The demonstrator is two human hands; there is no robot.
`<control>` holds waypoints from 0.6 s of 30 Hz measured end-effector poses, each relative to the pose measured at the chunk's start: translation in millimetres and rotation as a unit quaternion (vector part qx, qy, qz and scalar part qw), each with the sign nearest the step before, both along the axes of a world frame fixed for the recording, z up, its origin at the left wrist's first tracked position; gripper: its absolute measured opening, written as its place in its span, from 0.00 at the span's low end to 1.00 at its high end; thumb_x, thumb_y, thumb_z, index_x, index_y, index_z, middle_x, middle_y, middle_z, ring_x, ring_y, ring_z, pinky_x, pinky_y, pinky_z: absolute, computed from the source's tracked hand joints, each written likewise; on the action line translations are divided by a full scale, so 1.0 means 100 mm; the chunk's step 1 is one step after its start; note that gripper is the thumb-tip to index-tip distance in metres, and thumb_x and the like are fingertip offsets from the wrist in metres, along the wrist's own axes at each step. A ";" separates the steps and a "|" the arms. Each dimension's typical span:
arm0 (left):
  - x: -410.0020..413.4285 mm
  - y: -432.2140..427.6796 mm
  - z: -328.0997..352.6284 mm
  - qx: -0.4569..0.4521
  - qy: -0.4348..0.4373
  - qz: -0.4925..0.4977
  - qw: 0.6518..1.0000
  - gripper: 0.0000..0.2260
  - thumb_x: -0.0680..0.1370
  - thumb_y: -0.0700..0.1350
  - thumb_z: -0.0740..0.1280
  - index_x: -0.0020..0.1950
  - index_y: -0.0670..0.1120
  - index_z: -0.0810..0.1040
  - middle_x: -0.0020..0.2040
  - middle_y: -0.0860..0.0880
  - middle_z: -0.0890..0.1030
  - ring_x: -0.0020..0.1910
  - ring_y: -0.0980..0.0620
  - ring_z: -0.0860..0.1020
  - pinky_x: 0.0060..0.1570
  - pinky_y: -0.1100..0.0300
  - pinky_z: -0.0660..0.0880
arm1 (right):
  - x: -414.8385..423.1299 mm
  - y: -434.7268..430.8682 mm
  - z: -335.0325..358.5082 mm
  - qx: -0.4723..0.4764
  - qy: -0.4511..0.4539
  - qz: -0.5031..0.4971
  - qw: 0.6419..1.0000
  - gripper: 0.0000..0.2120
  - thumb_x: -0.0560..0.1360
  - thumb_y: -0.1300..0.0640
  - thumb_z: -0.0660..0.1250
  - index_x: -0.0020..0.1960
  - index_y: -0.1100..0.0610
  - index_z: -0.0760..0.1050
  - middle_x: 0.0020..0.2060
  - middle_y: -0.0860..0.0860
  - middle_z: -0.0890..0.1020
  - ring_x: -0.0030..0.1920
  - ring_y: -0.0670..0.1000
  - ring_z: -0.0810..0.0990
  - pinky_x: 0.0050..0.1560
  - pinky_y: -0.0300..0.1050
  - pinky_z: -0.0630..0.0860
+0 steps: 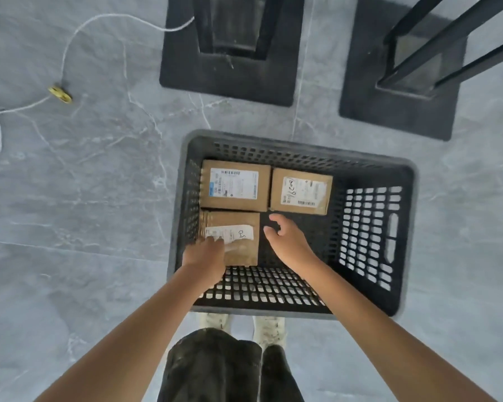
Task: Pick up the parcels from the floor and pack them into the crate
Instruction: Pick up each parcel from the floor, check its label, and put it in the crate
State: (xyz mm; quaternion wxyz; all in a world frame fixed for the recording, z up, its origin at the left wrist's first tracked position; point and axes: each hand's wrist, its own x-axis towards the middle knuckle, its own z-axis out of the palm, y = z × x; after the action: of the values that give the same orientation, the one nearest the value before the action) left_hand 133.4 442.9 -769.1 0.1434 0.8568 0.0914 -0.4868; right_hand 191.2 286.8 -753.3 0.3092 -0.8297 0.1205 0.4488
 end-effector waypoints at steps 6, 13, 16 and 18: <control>0.97 0.17 1.91 -0.091 -0.095 0.106 0.986 0.13 0.81 0.47 0.54 0.55 0.44 0.76 0.42 0.49 0.80 0.38 0.55 0.80 0.40 0.58 0.80 | 0.60 -0.51 1.95 0.030 -0.142 0.033 0.989 0.13 0.81 0.54 0.58 0.63 0.52 0.73 0.60 0.46 0.78 0.57 0.40 0.73 0.51 0.24 0.65; 1.71 0.19 4.70 -0.075 -0.337 0.056 0.937 0.10 0.81 0.47 0.55 0.55 0.48 0.74 0.51 0.49 0.80 0.46 0.49 0.77 0.45 0.53 0.75 | 1.28 -0.84 4.60 0.051 -0.305 -0.078 0.948 0.10 0.79 0.56 0.59 0.51 0.44 0.76 0.47 0.42 0.83 0.48 0.55 0.81 0.41 0.42 0.74; 1.84 0.09 5.83 -0.103 -0.399 0.041 0.910 0.13 0.80 0.47 0.56 0.62 0.48 0.73 0.58 0.48 0.78 0.55 0.48 0.77 0.54 0.49 0.75 | 1.42 -0.80 5.66 0.086 -0.374 -0.094 0.919 0.10 0.80 0.57 0.58 0.54 0.49 0.77 0.46 0.44 0.82 0.51 0.51 0.81 0.40 0.30 0.73; 1.84 -0.03 6.53 -0.111 -0.448 0.021 0.887 0.15 0.80 0.47 0.57 0.65 0.47 0.71 0.60 0.48 0.78 0.57 0.47 0.76 0.55 0.50 0.75 | 1.40 -0.77 6.32 0.114 -0.415 -0.106 0.896 0.10 0.80 0.58 0.58 0.54 0.51 0.77 0.46 0.47 0.83 0.52 0.53 0.81 0.42 0.32 0.74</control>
State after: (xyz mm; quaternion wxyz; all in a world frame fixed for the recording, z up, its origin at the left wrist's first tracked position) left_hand 317.8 440.3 -115.7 0.2738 0.9600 -0.0192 -0.0552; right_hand 331.2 209.7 -121.7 0.4694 -0.8820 0.0161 0.0388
